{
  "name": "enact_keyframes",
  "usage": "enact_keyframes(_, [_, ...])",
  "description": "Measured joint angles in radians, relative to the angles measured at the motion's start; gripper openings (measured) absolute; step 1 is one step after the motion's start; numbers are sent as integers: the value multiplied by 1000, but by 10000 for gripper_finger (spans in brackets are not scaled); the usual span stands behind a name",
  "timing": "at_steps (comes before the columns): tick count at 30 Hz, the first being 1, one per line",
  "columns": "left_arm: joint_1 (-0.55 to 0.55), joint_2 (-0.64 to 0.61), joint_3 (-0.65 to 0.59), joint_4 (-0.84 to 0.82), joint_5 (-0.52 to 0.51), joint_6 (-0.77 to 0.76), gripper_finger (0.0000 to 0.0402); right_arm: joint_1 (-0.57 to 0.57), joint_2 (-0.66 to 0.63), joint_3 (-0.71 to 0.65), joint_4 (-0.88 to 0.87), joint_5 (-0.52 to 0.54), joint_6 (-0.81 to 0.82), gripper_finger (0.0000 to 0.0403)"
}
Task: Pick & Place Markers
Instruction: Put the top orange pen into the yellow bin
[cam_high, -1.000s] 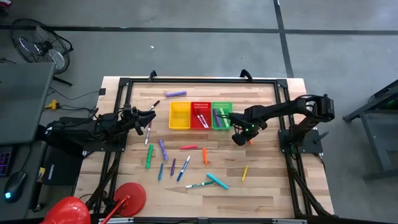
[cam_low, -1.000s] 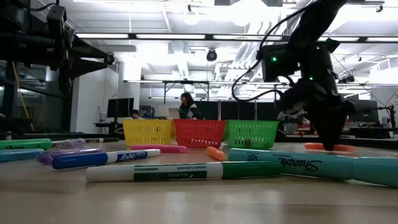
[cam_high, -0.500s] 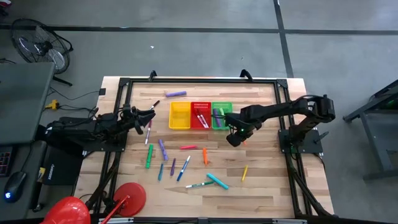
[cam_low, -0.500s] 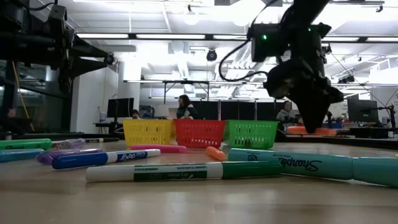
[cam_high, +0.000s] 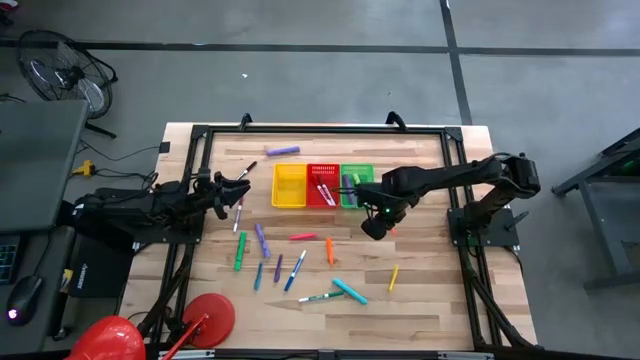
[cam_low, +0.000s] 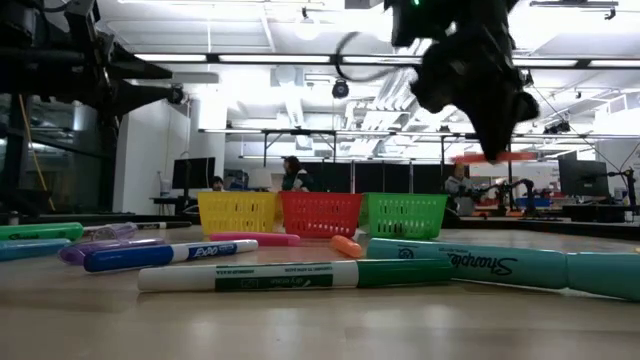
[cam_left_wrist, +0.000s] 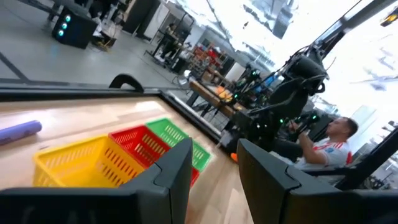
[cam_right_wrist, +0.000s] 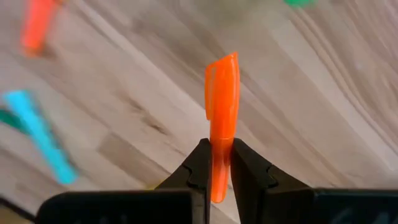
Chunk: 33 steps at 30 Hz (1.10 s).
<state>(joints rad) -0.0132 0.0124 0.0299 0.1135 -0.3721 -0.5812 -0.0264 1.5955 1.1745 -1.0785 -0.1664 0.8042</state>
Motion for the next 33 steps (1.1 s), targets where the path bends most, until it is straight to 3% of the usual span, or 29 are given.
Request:
enact_keyframes(8, [0,88,8,140,24,2,127,1,0,134,141,84,-78,29])
enact_keyframes(16, [0,335,175,154,29,102,132,-31,0,216,389,113,-181,28])
enact_keyframes(23, [0,549,346,183,34,134,209,-67,0,240,571,107,-234,31])
enact_keyframes(27, [1,653,440,183,87,161,250,-81,0,240,656,105,-261,28])
enact_keyframes(33, [24,805,540,182,121,218,264,-101,-1,240,788,103,-293,34])
